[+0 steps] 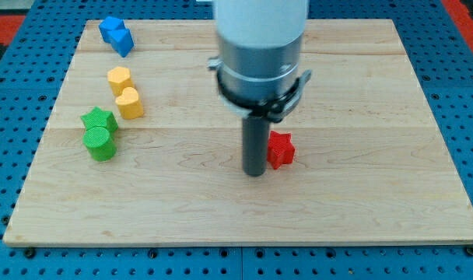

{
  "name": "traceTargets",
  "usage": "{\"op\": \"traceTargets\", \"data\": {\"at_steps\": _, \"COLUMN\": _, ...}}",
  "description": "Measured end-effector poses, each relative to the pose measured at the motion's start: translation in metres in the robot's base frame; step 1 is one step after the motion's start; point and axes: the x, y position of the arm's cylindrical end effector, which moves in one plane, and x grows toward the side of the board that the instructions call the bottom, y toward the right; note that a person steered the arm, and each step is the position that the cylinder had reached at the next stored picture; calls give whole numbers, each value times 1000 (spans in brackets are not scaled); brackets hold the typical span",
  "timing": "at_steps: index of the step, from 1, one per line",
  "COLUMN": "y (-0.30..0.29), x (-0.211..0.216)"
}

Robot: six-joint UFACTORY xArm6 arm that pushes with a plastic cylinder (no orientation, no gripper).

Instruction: Move yellow heart towards the center

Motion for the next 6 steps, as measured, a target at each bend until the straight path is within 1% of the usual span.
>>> {"op": "traceTargets", "data": {"at_steps": 1, "y": 48, "x": 10}}
{"op": "traceTargets", "data": {"at_steps": 2, "y": 23, "x": 14}}
{"op": "traceTargets", "data": {"at_steps": 3, "y": -43, "x": 10}}
{"op": "traceTargets", "data": {"at_steps": 4, "y": -51, "x": -32}}
{"op": "traceTargets", "data": {"at_steps": 5, "y": -83, "x": -44}}
{"op": "traceTargets", "data": {"at_steps": 6, "y": -93, "x": -108}}
